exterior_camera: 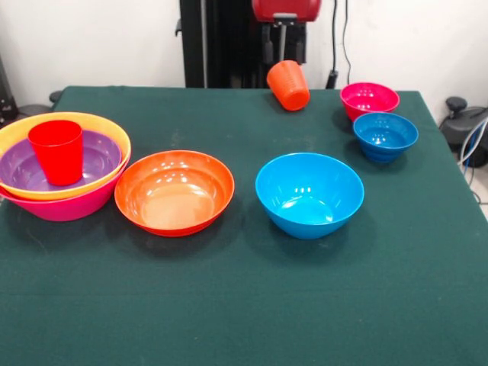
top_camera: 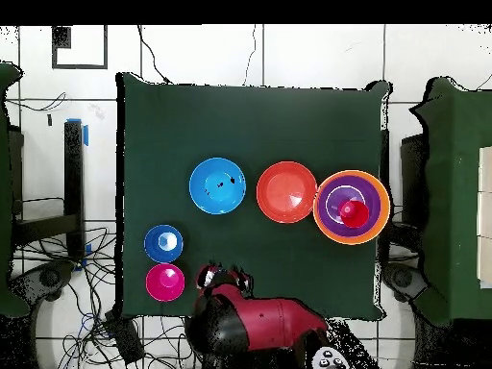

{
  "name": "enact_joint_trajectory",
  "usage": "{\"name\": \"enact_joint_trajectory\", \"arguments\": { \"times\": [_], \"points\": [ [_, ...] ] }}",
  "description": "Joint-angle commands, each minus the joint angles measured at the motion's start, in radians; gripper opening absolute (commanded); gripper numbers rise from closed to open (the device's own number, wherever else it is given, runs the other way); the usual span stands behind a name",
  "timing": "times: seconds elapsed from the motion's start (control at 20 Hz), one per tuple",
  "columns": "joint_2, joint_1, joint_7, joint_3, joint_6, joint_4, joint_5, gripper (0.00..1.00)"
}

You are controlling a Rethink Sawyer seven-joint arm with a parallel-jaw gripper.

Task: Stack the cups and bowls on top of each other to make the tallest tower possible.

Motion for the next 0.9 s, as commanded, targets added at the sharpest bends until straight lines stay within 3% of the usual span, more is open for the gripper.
{"name": "enact_joint_trajectory", "arguments": {
  "times": [0.05, 0.3, 0.55, 0.9],
  "points": [
    [0.124, 0.068, 0.226, -0.011, -0.098, -0.007, 0.090, 1.00],
    [0.137, 0.097, 0.243, -0.008, -0.108, -0.020, 0.127, 1.00],
    [0.166, 0.181, 0.280, -0.049, -0.127, -0.051, 0.201, 1.00],
    [0.202, 0.244, 0.293, -0.095, -0.146, -0.094, 0.258, 1.00]
  ]
}}
